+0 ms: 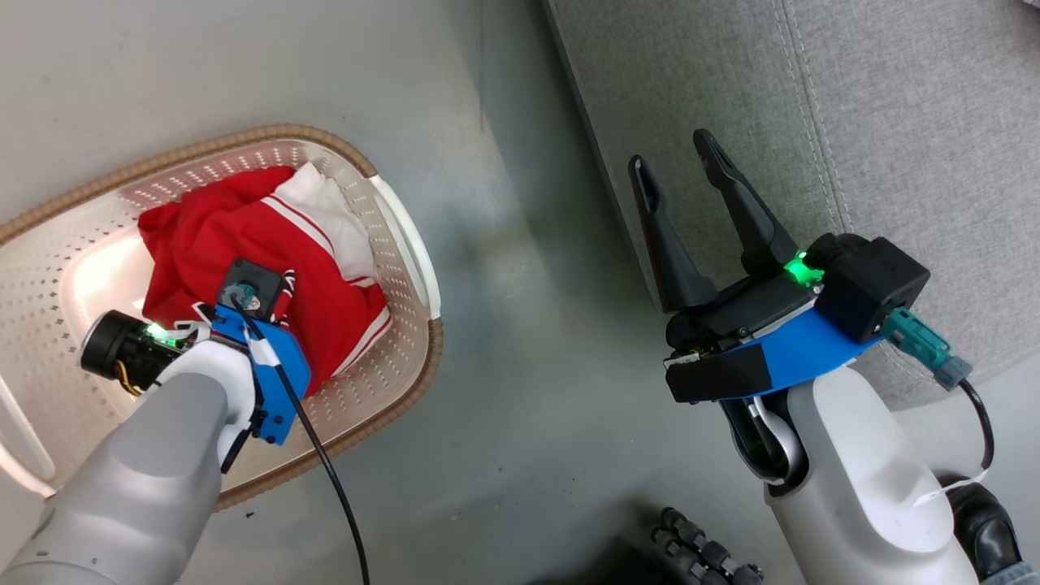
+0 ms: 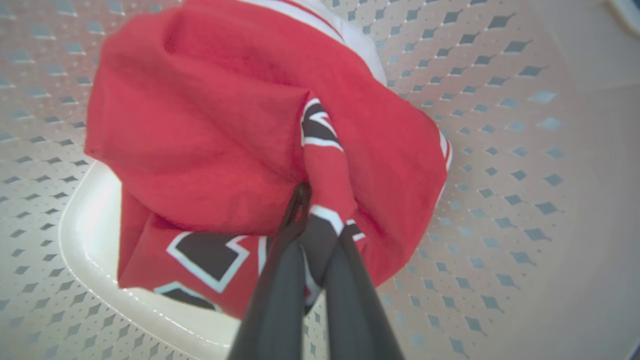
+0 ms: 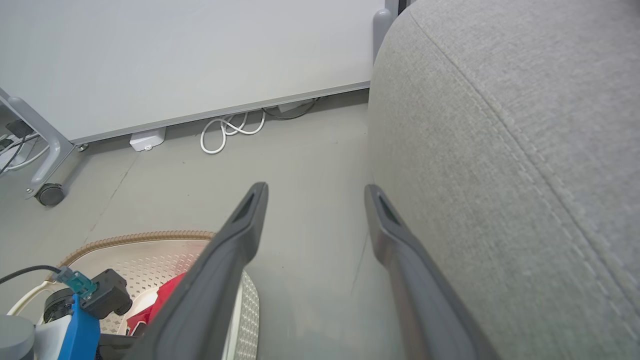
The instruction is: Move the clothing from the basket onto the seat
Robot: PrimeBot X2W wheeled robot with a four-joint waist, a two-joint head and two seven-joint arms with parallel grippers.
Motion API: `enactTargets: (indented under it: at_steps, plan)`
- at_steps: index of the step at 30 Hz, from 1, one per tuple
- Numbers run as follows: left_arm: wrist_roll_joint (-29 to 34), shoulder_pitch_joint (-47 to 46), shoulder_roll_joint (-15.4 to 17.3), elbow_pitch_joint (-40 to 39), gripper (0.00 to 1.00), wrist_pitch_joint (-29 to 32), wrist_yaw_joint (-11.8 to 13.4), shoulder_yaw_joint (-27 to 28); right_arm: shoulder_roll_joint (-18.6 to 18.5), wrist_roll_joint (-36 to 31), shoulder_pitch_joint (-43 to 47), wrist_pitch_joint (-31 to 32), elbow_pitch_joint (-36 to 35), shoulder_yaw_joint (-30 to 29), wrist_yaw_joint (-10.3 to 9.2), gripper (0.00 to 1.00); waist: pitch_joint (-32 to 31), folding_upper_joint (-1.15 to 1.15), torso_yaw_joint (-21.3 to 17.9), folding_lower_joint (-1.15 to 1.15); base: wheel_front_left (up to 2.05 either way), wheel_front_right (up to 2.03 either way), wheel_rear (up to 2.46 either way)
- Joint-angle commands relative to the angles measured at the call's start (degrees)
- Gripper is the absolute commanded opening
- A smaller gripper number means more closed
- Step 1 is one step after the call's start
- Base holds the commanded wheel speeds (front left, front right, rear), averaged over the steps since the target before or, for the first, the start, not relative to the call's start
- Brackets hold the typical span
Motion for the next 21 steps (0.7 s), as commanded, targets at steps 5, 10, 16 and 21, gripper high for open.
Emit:
enactTargets:
  at_steps: [5, 10, 16, 21]
  plan:
    - [-1.01, 0.13, -1.42, 0.74, 0.00, -1.18, -0.40, -0.27, 0.09, -1.37, -0.09, -0.19, 0.77, -0.21, 0.01, 1.00, -2.64, 0.00, 1.14, 0.00, 0.00, 0.00, 0.00]
    - [-1.64, 1.16, -3.22, 1.51, 0.00, -2.25, -0.56, -0.20, 0.09, -3.15, 1.04, -0.19, 1.71, -0.80, 0.01, 1.00, -6.17, 0.00, 2.67, 0.00, 0.00, 0.00, 0.00]
    - [-2.79, 3.23, -6.50, 2.97, 0.00, -4.34, -1.33, -0.61, 0.07, -7.07, 3.33, -0.19, 4.42, -2.27, 0.01, 1.00, -13.79, 0.00, 5.68, 0.00, 0.00, 0.00, 0.00]
    - [-3.74, 5.38, -9.57, 4.00, 0.00, -6.30, -1.94, -1.11, 0.04, -9.56, 6.43, -0.19, 6.79, -3.49, 0.01, 1.00, -20.79, 0.00, 8.32, 0.00, 0.00, 0.00, 0.00]
